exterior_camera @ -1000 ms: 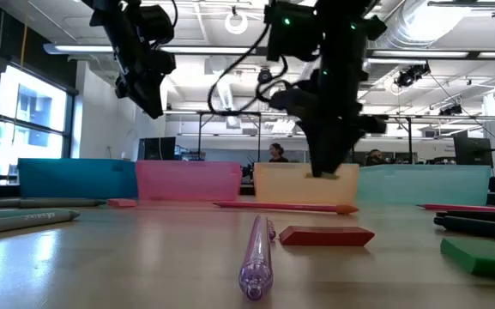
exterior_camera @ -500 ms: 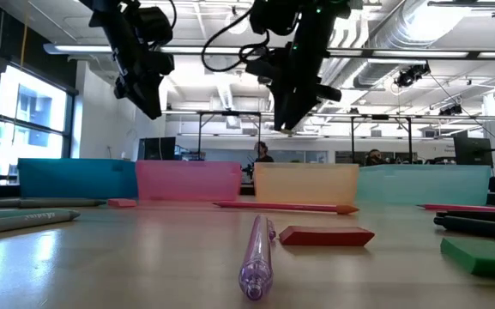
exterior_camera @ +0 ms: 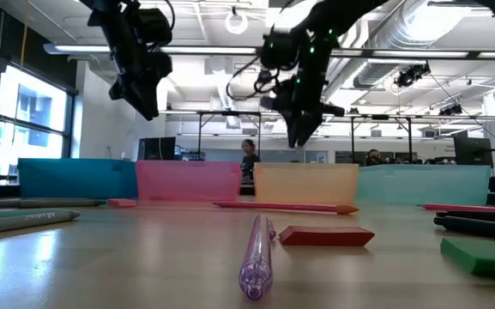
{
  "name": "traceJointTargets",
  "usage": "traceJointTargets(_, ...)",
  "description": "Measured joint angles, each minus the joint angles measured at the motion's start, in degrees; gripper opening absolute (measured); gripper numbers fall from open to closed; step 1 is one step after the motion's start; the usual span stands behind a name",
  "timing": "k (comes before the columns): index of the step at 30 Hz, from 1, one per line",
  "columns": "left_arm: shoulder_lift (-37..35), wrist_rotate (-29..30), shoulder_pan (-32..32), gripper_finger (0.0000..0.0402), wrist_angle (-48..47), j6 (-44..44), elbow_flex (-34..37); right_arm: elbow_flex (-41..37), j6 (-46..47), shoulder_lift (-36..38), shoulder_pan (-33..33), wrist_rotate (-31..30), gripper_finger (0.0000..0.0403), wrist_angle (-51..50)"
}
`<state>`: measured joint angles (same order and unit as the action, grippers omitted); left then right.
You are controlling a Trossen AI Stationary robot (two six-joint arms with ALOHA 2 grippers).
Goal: Sort crayons/erasers/pens/pencils in bins
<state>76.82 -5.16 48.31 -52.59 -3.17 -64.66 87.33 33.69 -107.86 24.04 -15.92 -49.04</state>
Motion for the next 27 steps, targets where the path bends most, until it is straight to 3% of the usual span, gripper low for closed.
traceJointTargets(13,0.0,0.2,-6.4,0.0115,-6.4,-3.8,0.0,-0.1,-8.0,-6.1,3.6,6.0,0.0071,1.8)
traceJointTargets(18,0.0,0.2,-11.1,0.0115,-11.1,-6.2,0.0,-0.1,-11.8,-8.0,4.2,10.4,0.0071,2.2)
traceJointTargets(27,0.0,-0.7,-22.3,0.0115,-16.8,-12.6,1.3,-0.1,-18.0,-8.4,4.3,10.5,0.0074,2.7)
